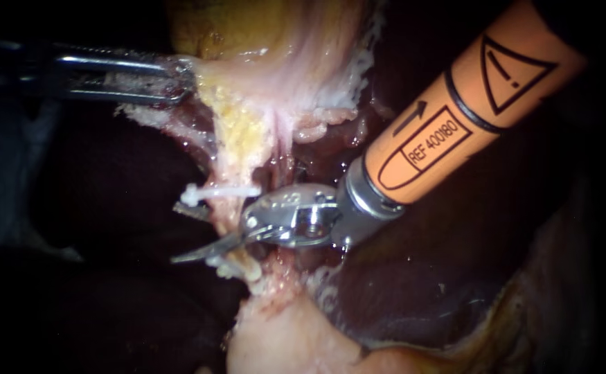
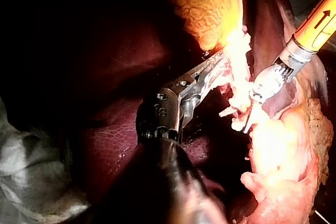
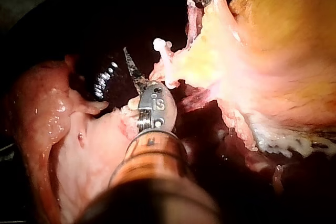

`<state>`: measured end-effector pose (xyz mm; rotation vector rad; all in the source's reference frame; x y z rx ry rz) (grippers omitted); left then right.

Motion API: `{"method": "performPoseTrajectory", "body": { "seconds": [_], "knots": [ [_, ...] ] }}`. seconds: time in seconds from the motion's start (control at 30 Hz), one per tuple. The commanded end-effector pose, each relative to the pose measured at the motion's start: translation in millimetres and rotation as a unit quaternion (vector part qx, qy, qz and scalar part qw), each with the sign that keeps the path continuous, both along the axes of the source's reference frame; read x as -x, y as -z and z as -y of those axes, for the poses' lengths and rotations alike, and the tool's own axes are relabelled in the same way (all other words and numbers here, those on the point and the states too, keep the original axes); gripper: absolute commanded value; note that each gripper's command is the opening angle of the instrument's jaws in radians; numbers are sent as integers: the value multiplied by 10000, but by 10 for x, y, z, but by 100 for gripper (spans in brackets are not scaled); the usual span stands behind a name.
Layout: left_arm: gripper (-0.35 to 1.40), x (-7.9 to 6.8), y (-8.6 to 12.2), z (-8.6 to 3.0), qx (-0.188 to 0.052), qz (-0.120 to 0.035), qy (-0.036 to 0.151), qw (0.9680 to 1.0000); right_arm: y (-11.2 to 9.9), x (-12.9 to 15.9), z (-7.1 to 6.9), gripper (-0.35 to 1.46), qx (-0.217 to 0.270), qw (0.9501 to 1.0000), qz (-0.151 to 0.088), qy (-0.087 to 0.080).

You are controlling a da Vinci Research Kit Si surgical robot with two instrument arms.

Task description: Go to the cutting position left tube

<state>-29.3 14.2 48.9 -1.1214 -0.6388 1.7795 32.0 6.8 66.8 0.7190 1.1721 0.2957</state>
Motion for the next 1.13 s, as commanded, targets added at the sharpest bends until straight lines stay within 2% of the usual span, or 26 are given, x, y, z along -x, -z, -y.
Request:
{"method": "performPoseTrajectory", "body": {
  "seconds": [0.03,0.23,0.6,0.77,1.13],
  "knots": [
    [-35,0,0,0,0,-1,0,10000,1,-2,1,143,0,10000,0,2],
    [-35,1,0,1,-5,7,-9,10000,10,-6,8,143,-36,10000,-79,-30],
    [-35,-1,1,1,-6,11,-15,10000,41,-5,29,143,-161,9994,-291,71],
    [-35,-1,1,1,-6,11,-15,10000,46,-5,29,143,-175,9993,-325,65],
    [-35,-1,0,0,-6,12,-17,10000,44,-2,27,143,-182,9992,-334,82]
  ]
}}
